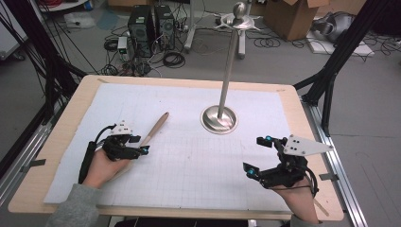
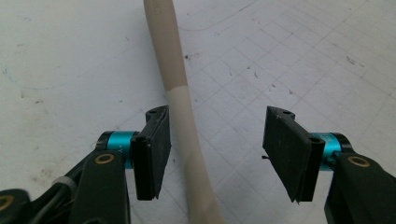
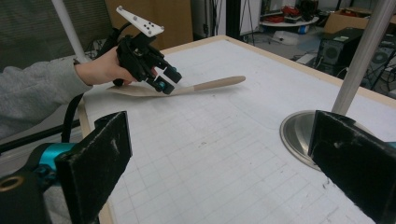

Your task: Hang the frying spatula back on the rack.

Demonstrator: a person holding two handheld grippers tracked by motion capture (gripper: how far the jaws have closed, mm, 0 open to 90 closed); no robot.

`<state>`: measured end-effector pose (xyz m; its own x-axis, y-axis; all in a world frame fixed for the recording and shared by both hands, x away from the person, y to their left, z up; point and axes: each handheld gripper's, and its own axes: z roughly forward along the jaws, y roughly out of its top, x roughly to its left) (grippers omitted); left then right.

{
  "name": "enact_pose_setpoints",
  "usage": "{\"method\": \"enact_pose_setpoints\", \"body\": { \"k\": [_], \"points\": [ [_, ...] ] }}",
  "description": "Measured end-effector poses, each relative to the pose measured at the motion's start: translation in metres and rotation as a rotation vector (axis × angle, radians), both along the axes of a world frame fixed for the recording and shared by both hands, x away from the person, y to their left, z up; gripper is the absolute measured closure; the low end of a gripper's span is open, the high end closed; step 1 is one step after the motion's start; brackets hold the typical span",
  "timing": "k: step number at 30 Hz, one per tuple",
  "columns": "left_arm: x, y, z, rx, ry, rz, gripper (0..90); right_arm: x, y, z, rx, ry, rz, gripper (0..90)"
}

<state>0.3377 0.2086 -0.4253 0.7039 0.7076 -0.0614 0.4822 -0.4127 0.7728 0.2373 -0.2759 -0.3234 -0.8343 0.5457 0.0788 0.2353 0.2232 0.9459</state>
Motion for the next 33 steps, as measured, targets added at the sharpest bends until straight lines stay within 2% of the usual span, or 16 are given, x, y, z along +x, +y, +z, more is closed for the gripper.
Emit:
{"method": "enact_pose_setpoints", "body": {
  "k": [4,8,14,17,21,24,28,33],
  "points": [
    [0.001,0.001,-0.001,0.002,0.028,0.004,44.4,0.001,0.001,0.0,-0.002,-0.004,0.002,5.0],
    [0.002,0.0,-0.003,0.009,0.039,0.009,46.8,0.001,0.001,-0.001,-0.004,0.001,0.005,5.0],
    [0.002,-0.002,-0.006,0.035,0.066,0.019,50.0,0.001,0.002,-0.001,-0.01,0.005,0.007,5.0],
    [0.003,-0.002,-0.006,0.04,0.068,0.03,52.2,0.001,0.003,-0.002,-0.012,0.011,0.006,5.0],
    [0.005,0.0,-0.006,0.025,0.071,0.042,55.8,0.002,0.003,-0.002,-0.012,0.004,0.009,5.1],
    [0.007,-0.001,-0.008,0.033,0.079,0.063,57.5,0.002,0.003,-0.002,-0.015,0.005,0.011,5.1],
    [0.008,-0.003,-0.011,0.056,0.091,0.06,60.8,0.001,0.004,-0.002,-0.016,0.015,0.01,5.0],
    [0.007,-0.004,-0.011,0.065,0.084,0.071,63.7,0.001,0.003,-0.002,-0.016,0.009,0.012,5.0]
  ]
}}
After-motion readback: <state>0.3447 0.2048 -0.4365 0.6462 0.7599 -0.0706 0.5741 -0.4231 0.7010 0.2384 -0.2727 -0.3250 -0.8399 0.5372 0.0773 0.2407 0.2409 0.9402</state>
